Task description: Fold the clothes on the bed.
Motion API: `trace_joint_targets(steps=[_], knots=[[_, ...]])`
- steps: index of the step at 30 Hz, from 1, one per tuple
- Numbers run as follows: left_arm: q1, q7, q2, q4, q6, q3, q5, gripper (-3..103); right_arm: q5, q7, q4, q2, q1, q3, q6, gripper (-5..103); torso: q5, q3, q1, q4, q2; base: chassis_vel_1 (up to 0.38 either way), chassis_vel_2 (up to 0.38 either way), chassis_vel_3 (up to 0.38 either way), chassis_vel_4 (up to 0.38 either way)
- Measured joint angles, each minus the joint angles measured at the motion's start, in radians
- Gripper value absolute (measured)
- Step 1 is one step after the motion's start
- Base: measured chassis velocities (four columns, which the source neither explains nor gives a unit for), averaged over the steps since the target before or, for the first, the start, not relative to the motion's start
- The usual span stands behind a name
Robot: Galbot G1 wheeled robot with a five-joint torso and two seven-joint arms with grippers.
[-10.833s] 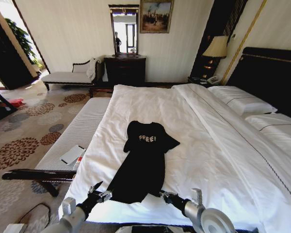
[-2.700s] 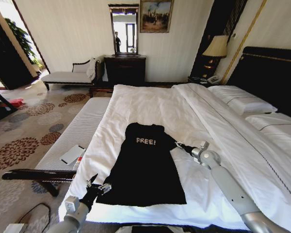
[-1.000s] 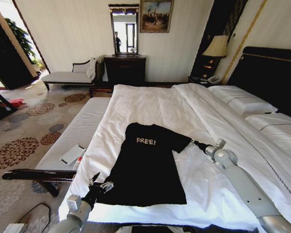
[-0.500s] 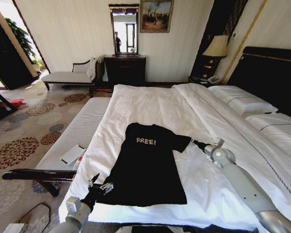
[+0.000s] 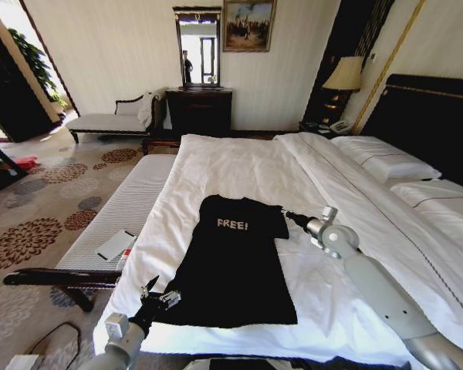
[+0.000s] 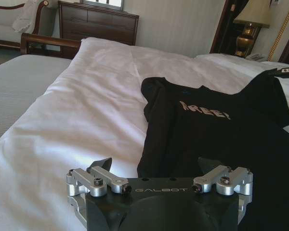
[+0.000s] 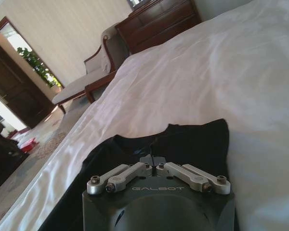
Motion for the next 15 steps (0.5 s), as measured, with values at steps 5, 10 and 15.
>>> trace_joint_targets(steps=[5, 10, 15], knots=[[0.002, 0.001, 0.0, 0.005, 0.0, 0.0, 0.0, 100, -0.021, 0.007, -0.039, 0.038, 0.077, -0.089, 0.0, 0, -0.0003, 0.0, 0.0, 0.0003, 0.0, 0.0, 0.0, 0.0, 0.0], [0.001, 0.002, -0.002, 0.011, 0.0, -0.011, -0.006, 100, -0.059, 0.003, -0.119, 0.081, 0.11, -0.143, 0.002, 0, -0.0001, 0.0, 0.0, 0.0001, 0.0, 0.0, 0.0, 0.0, 0.0], [0.001, 0.002, -0.002, 0.018, 0.0, -0.017, -0.015, 100, -0.085, -0.011, -0.152, 0.097, 0.112, -0.17, 0.007, 0, -0.0002, 0.0, 0.0, -0.0001, 0.0, 0.0, 0.0, 0.0, 0.0]])
